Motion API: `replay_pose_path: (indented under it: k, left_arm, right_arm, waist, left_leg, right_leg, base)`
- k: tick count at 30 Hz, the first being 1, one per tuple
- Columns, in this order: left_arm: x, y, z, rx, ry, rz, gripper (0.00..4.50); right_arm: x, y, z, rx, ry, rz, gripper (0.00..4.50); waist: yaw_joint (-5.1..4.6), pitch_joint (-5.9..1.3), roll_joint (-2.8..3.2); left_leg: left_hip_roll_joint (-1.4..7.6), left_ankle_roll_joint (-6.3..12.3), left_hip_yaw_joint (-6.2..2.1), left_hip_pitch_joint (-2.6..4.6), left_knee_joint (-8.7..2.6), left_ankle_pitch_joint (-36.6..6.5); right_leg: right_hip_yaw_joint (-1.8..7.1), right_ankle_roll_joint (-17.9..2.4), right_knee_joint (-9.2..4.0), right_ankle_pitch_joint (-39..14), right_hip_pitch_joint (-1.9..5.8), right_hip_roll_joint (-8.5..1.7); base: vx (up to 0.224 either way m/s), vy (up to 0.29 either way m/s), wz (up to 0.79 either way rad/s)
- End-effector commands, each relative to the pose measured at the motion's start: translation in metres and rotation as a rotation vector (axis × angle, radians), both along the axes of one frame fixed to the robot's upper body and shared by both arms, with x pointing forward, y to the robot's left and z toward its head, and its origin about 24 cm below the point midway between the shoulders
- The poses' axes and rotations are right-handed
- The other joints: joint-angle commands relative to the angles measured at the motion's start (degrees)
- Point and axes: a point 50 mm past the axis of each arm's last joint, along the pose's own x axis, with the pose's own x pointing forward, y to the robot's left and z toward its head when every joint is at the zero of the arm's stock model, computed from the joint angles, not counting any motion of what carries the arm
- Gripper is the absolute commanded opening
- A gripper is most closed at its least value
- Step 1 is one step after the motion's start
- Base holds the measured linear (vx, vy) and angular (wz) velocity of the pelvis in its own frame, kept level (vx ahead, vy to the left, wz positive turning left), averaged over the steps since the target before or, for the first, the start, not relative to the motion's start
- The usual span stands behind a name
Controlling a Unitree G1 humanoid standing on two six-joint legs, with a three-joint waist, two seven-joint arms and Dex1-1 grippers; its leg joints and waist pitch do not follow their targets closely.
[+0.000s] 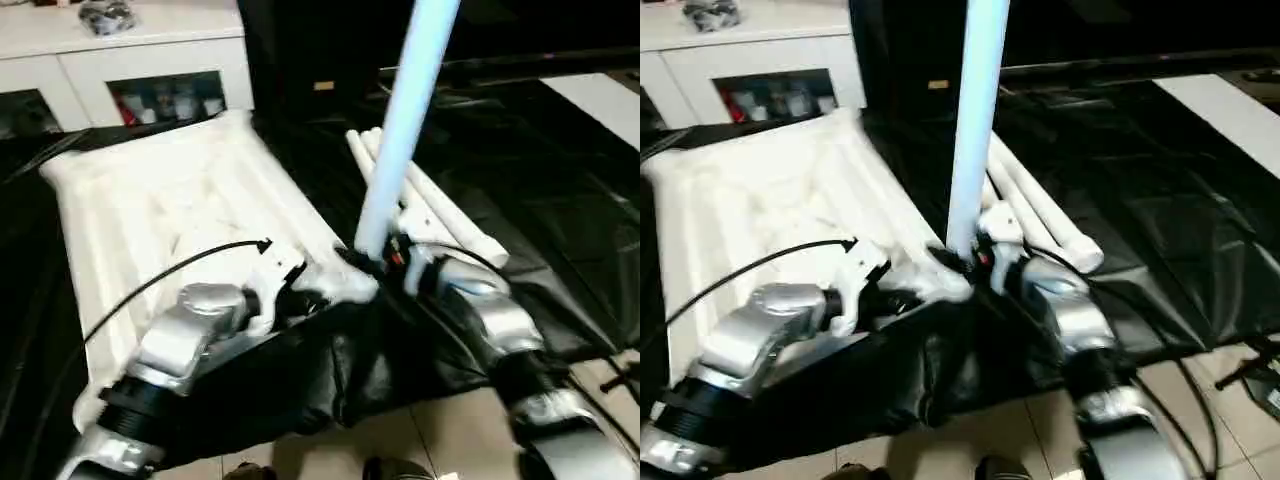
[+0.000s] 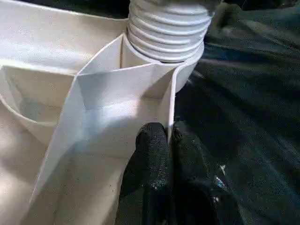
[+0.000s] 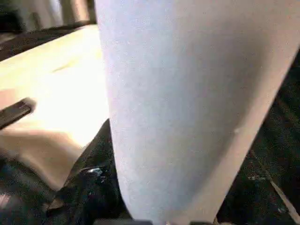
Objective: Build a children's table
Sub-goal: Insert table leg to table base
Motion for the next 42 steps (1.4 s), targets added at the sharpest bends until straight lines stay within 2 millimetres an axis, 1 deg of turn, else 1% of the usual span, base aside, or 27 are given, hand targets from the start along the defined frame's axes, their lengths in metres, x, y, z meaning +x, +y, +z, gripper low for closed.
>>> replay_pose_path:
  k: [1, 2, 3, 5, 7, 8, 12, 18, 20, 21, 22, 23, 24, 25, 26, 28, 29, 31, 32, 33, 34, 35, 36, 38, 39, 41, 42]
  left_arm:
    - [0.004, -0.005, 0.018, -0.023, -0.104, 0.063, 0.0]
    - [0.003, -0.008, 0.018, -0.014, -0.111, 0.065, 0.0]
    - [0.003, -0.01, 0.018, -0.012, -0.114, 0.066, 0.0]
    - [0.001, -0.014, 0.021, -0.015, -0.124, 0.062, 0.0]
    - [0.0, -0.016, 0.022, -0.007, -0.132, 0.049, 0.0]
    - [0.0, -0.017, 0.022, -0.004, -0.132, 0.048, 0.0]
    - [0.0, -0.016, 0.019, 0.027, -0.136, 0.034, 0.0]
    - [-0.002, -0.016, 0.02, 0.023, -0.149, -0.027, 0.0]
    - [-0.004, -0.013, 0.02, 0.013, -0.148, -0.091, 0.0]
    - [-0.004, -0.009, 0.019, 0.008, -0.148, -0.142, 0.0]
    - [-0.004, -0.009, 0.019, 0.008, -0.148, -0.142, 0.0]
    - [-0.005, -0.005, 0.02, -0.009, -0.143, -0.191, 0.0]
    - [-0.005, -0.003, 0.021, -0.014, -0.141, -0.206, 0.0]
    - [-0.005, 0.0, 0.021, -0.016, -0.141, -0.233, 0.0]
    - [-0.004, 0.004, 0.022, -0.026, -0.135, -0.264, 0.0]
    - [-0.004, 0.007, 0.023, -0.032, -0.132, -0.283, 0.0]
    - [-0.004, 0.01, 0.024, -0.039, -0.128, -0.31, 0.0]
    - [-0.002, 0.018, 0.025, -0.053, -0.108, -0.35, 0.0]
    - [-0.001, 0.019, 0.025, -0.056, -0.105, -0.357, 0.0]
    - [0.001, 0.025, 0.025, -0.057, -0.098, -0.385, 0.0]
    - [0.003, 0.029, 0.025, -0.047, -0.093, -0.402, 0.0]
    - [0.004, 0.032, 0.025, -0.043, -0.084, -0.406, 0.0]
    - [0.005, 0.033, 0.025, -0.043, -0.08, -0.41, 0.0]
    - [0.005, 0.036, 0.027, -0.062, -0.062, -0.424, 0.0]
    - [0.005, 0.036, 0.028, -0.069, -0.057, -0.43, 0.0]
    - [0.006, 0.038, 0.029, -0.063, -0.054, -0.445, 0.0]
    - [0.006, 0.038, 0.028, -0.061, -0.055, -0.446, 0.0]
  right_arm:
    - [-0.009, -0.011, -0.041, -0.038, 0.211, -0.14, 1.98]
    - [-0.009, -0.009, -0.042, -0.033, 0.219, -0.139, 1.98]
    - [-0.01, -0.008, -0.043, -0.032, 0.224, -0.135, 1.98]
    - [-0.011, -0.005, -0.045, -0.045, 0.226, -0.117, 1.97]
    - [-0.011, -0.003, -0.045, -0.062, 0.223, -0.096, 1.97]
    - [-0.011, -0.003, -0.045, -0.067, 0.221, -0.09, 1.97]
    - [-0.013, 0.001, -0.045, -0.093, 0.202, -0.042, 1.97]
    - [-0.017, 0.006, -0.04, -0.071, 0.171, 0.063, 1.97]
    - [-0.023, 0.004, -0.036, -0.049, 0.15, 0.156, 1.97]
    - [-0.029, 0.001, -0.033, -0.039, 0.14, 0.237, 1.97]
    - [-0.029, 0.001, -0.033, -0.039, 0.14, 0.237, 1.97]
    - [-0.035, -0.004, -0.031, -0.035, 0.136, 0.306, 1.97]
    - [-0.037, -0.006, -0.03, -0.034, 0.135, 0.331, 1.97]
    - [-0.041, -0.009, -0.029, -0.037, 0.132, 0.375, 1.97]
    - [-0.047, -0.014, -0.028, -0.057, 0.127, 0.431, 1.97]
    - [-0.051, -0.016, -0.028, -0.071, 0.125, 0.468, 1.97]
    - [-0.055, -0.02, -0.028, -0.087, 0.128, 0.509, 1.97]
    - [-0.064, -0.026, -0.028, -0.114, 0.146, 0.584, 1.97]
    - [-0.066, -0.028, -0.027, -0.116, 0.15, 0.596, 1.97]
    - [-0.071, -0.031, -0.027, -0.13, 0.163, 0.639, 1.97]
    - [-0.074, -0.033, -0.027, -0.14, 0.175, 0.665, 1.97]
    - [-0.076, -0.033, -0.027, -0.141, 0.182, 0.682, 1.97]
    - [-0.077, -0.033, -0.027, -0.141, 0.188, 0.69, 1.97]
    - [-0.079, -0.032, -0.027, -0.134, 0.2, 0.705, 1.97]
    - [-0.079, -0.032, -0.027, -0.131, 0.202, 0.708, 1.97]
    - [-0.08, -0.031, -0.027, -0.129, 0.208, 0.717, 1.97]
    - [-0.081, -0.031, -0.027, -0.13, 0.209, 0.719, 1.97]
  waist:
    - [-0.18, -2.79, 0.22]
    - [-0.53, -2.68, 0.49]
    - [-0.69, -2.71, 0.55]
    - [-1.09, -2.51, 0.92]
    - [-1.1, -2.4, 0.92]
    - [-1.15, -2.39, 0.82]
    - [-1.01, -2.42, 0.8]
    - [-0.81, -2.5, 0.64]
    - [-0.42, -2.64, 0.43]
    - [0.0, -2.87, 0.33]
    - [0.0, -2.87, 0.33]
    - [0.69, -3.03, 0.31]
    - [0.87, -3.09, 0.26]
    - [1.41, -3.27, 0.4]
    - [1.66, -3.19, 0.46]
    - [2.34, -3.48, 0.37]
    - [2.54, -3.43, 0.59]
    - [2.82, -3.55, 0.26]
    - [2.92, -3.43, 0.28]
    - [3.43, -3.48, 0.32]
    - [3.69, -3.53, 0.18]
    - [4.0, -3.69, 0.2]
    - [4.2, -3.75, 0.23]
    - [4.44, -3.71, 0.17]
    - [4.45, -3.75, 0.19]
    - [4.46, -4.07, 0.39]
    - [4.41, -4.09, 0.32]
  left_leg:
    - [4.06, -0.73, -3.46, 1.47, -4.67, -29.08]
    - [4.25, -0.99, -3.76, 1.5, -4.97, -31.34]
    - [4.37, -1.19, -3.97, 1.4, -5.12, -32.47]
    - [4.69, -2.21, -4.47, 1.66, -5.68, -37.66]
    - [4.54, -2.66, -4.39, 1.98, -5.73, -39.35]
    - [4.47, -2.84, -4.42, 2.08, -5.62, -39.71]
    - [4.25, -2.8, -4.4, 2.16, -5.31, -38.36]
    - [4.42, -2.5, -4.35, 1.96, -5.46, -37.64]
    - [4.45, -1.99, -4.27, 1.68, -5.5, -35.93]
    - [4.51, -1.5, -4.0, 1.82, -5.47, -34.55]
    - [4.51, -1.5, -4.0, 1.82, -5.47, -34.55]
    - [4.69, -0.89, -3.73, 1.49, -5.62, -31.47]
    - [4.77, -0.51, -3.57, 1.39, -5.71, -30.33]
    - [5.0, -0.4, -3.27, 1.49, -5.75, -28.73]
    - [4.94, -0.35, -3.21, 1.47, -5.79, -28.04]
    - [5.06, 0.26, -2.79, 1.36, -5.79, -24.95]
    - [5.14, 0.28, -2.66, 1.33, -5.8, -23.83]
    - [4.96, 0.61, -2.27, 1.54, -5.6, -22.56]
    - [4.82, 0.98, -2.05, 1.57, -5.54, -22.19]
    - [4.81, 1.33, -1.55, 2.27, -5.3, -21.86]
    - [4.7, 1.81, -1.16, 2.41, -5.14, -21.19]
    - [4.82, 2.33, -1.1, 2.01, -5.21, -18.97]
    - [4.91, 2.5, -1.13, 1.85, -5.25, -18.01]
    - [5.02, 2.34, -1.17, 1.71, -5.18, -17.24]
    - [5.03, 2.18, -1.23, 1.72, -5.15, -17.17]
    - [5.05, 2.26, -1.43, 1.31, -5.17, -15.68]
    - [5.08, 2.39, -1.4, 1.19, -5.14, -15.05]
  right_leg:
    - [1.25, -4.69, -6.32, -38.97, 1.37, -4.56]
    - [0.66, -4.59, -6.48, -37.41, 1.56, -4.39]
    - [0.33, -4.52, -6.44, -36.41, 1.83, -4.36]
    - [-0.58, -4.16, -6.49, -34.24, 2.07, -4.41]
    - [-0.94, -3.85, -6.71, -34.0, 1.92, -4.52]
    - [-1.28, -3.38, -6.88, -35.21, 1.95, -4.92]
    - [-1.1, -2.65, -7.27, -37.7, 1.65, -5.47]
    - [-0.61, -3.42, -6.98, -36.24, 1.54, -5.52]
    - [-0.21, -3.63, -6.88, -35.64, 1.73, -5.66]
    - [0.28, -4.18, -6.72, -34.57, 1.59, -5.73]
    - [0.28, -4.18, -6.72, -34.57, 1.59, -5.73]
    - [0.83, -5.96, -6.22, -30.89, 1.77, -5.68]
    - [1.0, -6.3, -6.1, -29.75, 2.01, -5.58]
    - [1.33, -7.96, -5.67, -26.88, 1.81, -5.62]
    - [1.33, -8.33, -5.59, -25.69, 1.89, -5.48]
    - [1.7, -10.04, -4.85, -21.9, 2.21, -5.41]
    - [1.92, -11.22, -4.58, -20.19, 2.16, -5.44]
    - [2.16, -11.81, -4.44, -19.45, 2.14, -5.28]
    - [2.35, -11.74, -4.55, -19.79, 2.05, -5.15]
    - [2.76, -11.92, -4.64, -20.39, 1.52, -5.1]
    - [2.98, -11.88, -4.59, -21.42, 1.51, -5.01]
    - [3.11, -11.92, -4.3, -20.77, 1.89, -5.06]
    - [3.14, -11.95, -4.17, -20.42, 2.01, -5.12]
    - [3.29, -12.02, -3.94, -21.3, 1.92, -5.15]
    - [3.32, -12.11, -3.85, -21.55, 1.95, -5.19]
    - [3.21, -12.48, -3.42, -20.15, 2.42, -5.16]
    - [3.18, -12.74, -3.33, -19.04, 2.46, -5.1]
  base:
    - [0.0, 0.0, 0.0]
    - [0.0, 0.0, 0.0]
    - [0.0, 0.0, 0.0]
    - [0.0, 0.0, 0.0]
    - [0.0, 0.0, 0.0]
    - [0.0, 0.0, 0.0]
    - [0.0, 0.0, 0.0]
    - [0.0, 0.0, 0.0]
    - [0.0, 0.0, 0.0]
    - [0.0, 0.0, 0.0]
    - [0.0, 0.0, 0.0]
    - [0.0, 0.0, 0.0]
    - [0.0, 0.0, 0.0]
    - [0.0, 0.0, 0.0]
    - [0.0, 0.0, 0.0]
    - [0.0, 0.0, 0.0]
    - [0.0, 0.0, 0.0]
    - [0.0, 0.0, 0.0]
    - [0.037, -0.018, 0.18]
    - [0.036, -0.026, 0.22]
    - [0.036, -0.026, 0.22]
    - [0.0, 0.0, 0.0]
    - [0.0, 0.0, 0.0]
    - [0.0, 0.0, 0.0]
    - [0.0, 0.0, 0.0]
    - [0.0, 0.0, 0.0]
    - [0.0, 0.0, 0.0]
